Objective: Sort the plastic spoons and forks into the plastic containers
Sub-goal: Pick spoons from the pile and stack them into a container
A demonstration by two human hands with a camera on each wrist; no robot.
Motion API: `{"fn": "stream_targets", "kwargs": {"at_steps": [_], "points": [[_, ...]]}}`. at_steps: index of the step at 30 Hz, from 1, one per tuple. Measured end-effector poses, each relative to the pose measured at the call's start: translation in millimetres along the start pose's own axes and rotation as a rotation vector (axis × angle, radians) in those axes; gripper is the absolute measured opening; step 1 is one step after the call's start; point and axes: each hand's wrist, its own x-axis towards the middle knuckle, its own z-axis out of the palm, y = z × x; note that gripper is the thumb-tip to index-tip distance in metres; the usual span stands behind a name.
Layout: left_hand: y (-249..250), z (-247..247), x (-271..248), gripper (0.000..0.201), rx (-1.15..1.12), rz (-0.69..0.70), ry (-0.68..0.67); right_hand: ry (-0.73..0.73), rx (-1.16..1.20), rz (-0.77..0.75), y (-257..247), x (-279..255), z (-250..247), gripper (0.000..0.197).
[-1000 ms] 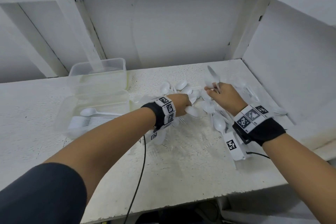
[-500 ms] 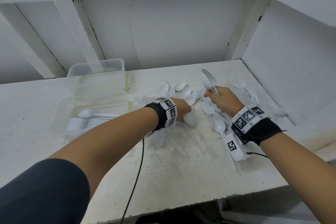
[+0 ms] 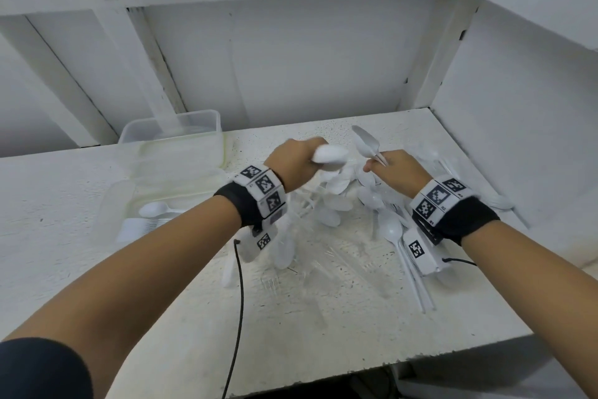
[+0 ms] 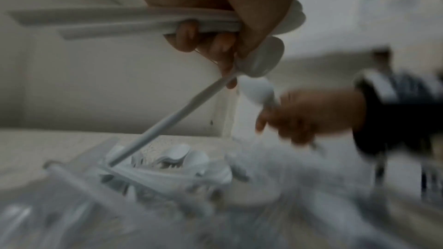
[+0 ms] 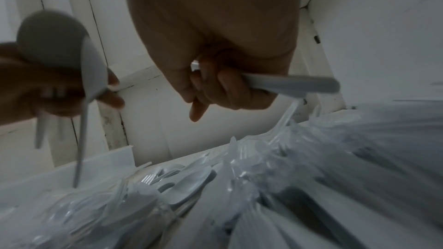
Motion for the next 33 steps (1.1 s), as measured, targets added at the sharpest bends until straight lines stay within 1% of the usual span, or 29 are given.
{"fn": "stream_targets", "kwargs": {"at_steps": [1,3,4,6,7,9,11,14,16,19,21,22,24,26,29,33], "points": [[-4,-6,-1,0.027,-0.12,-0.061,0.081,-0.017,-0.032,0.003,-3,5,2,0.022],[-12,-16,-2,0.026,-0.366,-0.184,0.198,-0.043,-0.119,0.009,-12,18,9,0.024],[-16,-20,-3,0.023,-0.453,-0.234,0.25,-0.044,-0.172,0.016,-17,26,13,0.026],[-23,-26,-7,0.012,-0.557,-0.31,0.319,-0.041,-0.259,0.026,-25,42,21,0.029],[-26,-27,-9,0.01,-0.588,-0.345,0.335,-0.05,-0.286,0.029,-29,49,25,0.027],[-33,-26,-15,0.014,-0.643,-0.409,0.338,-0.093,-0.336,0.033,-35,60,32,0.022],[-39,-25,-21,0.015,-0.702,-0.473,0.329,-0.125,-0.394,0.04,-37,67,39,0.021],[-45,-24,-27,0.012,-0.781,-0.549,0.335,-0.134,-0.456,0.018,-36,73,50,0.019],[-47,-23,-30,0.01,-0.777,-0.56,0.329,-0.14,-0.468,0.013,-35,75,54,0.017],[-49,-25,-34,0.004,-0.757,-0.556,0.309,-0.155,-0.425,-0.002,-36,74,51,0.021],[-49,-25,-35,0.005,-0.751,-0.563,0.305,-0.165,-0.394,-0.029,-35,71,44,0.017],[-49,-25,-35,0.006,-0.752,-0.568,0.303,-0.164,-0.393,-0.042,-33,69,41,0.018],[-48,-24,-36,0.007,-0.759,-0.574,0.305,-0.135,-0.4,-0.062,-30,64,32,0.026],[-46,-24,-36,0.007,-0.766,-0.565,0.306,-0.095,-0.426,-0.093,-31,55,24,0.029],[-44,-27,-39,0.006,-0.767,-0.542,0.29,0.004,-0.462,-0.228,-43,36,10,0.023],[-42,-35,-44,0.008,-0.823,-0.531,0.306,0.196,-0.399,-0.457,-72,11,-11,0.02]]}}
